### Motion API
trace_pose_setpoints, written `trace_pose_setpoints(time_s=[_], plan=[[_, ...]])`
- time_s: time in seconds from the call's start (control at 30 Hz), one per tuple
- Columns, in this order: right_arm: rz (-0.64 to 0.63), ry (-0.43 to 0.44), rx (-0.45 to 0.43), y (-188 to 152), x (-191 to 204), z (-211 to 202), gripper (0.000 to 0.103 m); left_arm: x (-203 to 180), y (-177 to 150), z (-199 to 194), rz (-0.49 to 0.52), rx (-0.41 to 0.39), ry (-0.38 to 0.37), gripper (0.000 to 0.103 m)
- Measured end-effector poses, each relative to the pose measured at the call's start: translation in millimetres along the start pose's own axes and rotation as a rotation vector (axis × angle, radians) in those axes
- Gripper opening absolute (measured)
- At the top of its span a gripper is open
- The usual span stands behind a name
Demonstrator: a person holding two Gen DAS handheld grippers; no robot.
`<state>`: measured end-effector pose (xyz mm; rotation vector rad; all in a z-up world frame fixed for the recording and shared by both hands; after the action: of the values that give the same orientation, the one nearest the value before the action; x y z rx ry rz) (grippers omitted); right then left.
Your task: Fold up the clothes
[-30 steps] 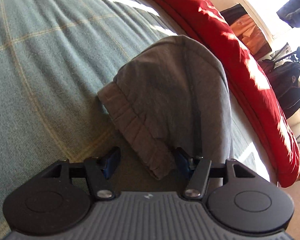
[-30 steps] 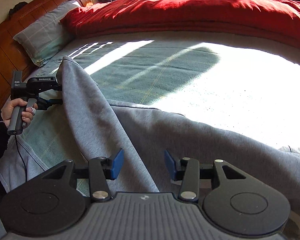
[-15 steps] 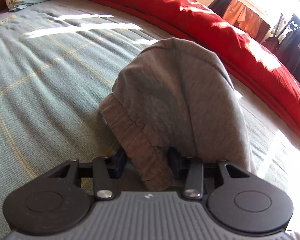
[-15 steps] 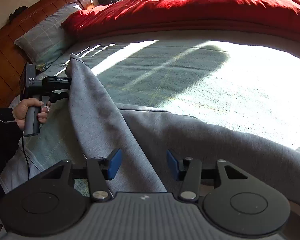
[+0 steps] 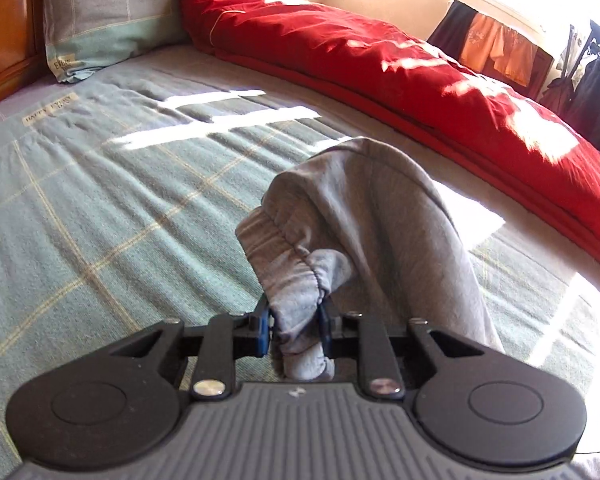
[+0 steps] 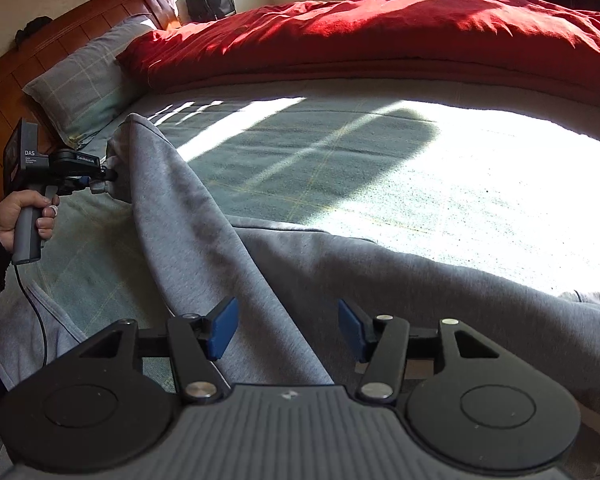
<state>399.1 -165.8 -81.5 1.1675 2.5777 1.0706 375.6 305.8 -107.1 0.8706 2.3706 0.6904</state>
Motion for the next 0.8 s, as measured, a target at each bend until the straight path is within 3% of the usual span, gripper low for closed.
trace_pose_setpoints(time_s=[0.17,0.43,0.6,0.8], plan=[[-0.001,-0.009,-0.005,-1,3,-12,0.06,29,27,-35,-0.034,-0.068,0.039,0.021],[-0.005,-0.029,-0.025,-6,11,-40,0.061,41,55,-67,0.009,-0.153,0.099,0.021],[-0.001,-0.063,-0.017,-15,10,-52,0.062,40,66,-67,0.023,-0.139,0.107,0.023],[0.026,-0.087,-0.012,-22,5,-62,0.063,50,55,-61,0.024,-0.078,0.147,0.029]])
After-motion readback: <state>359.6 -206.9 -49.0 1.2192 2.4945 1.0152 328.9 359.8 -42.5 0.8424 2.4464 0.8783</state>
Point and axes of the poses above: each gripper's, at about its wrist camera, not at the fingertips, and z roughly the way its jaws point, x to its left, y to its top, the point moved 2 cm from there along z, roughly the way its jaws point, and after that the axes turned 10 degrees about -z, right-handed, at the moved point
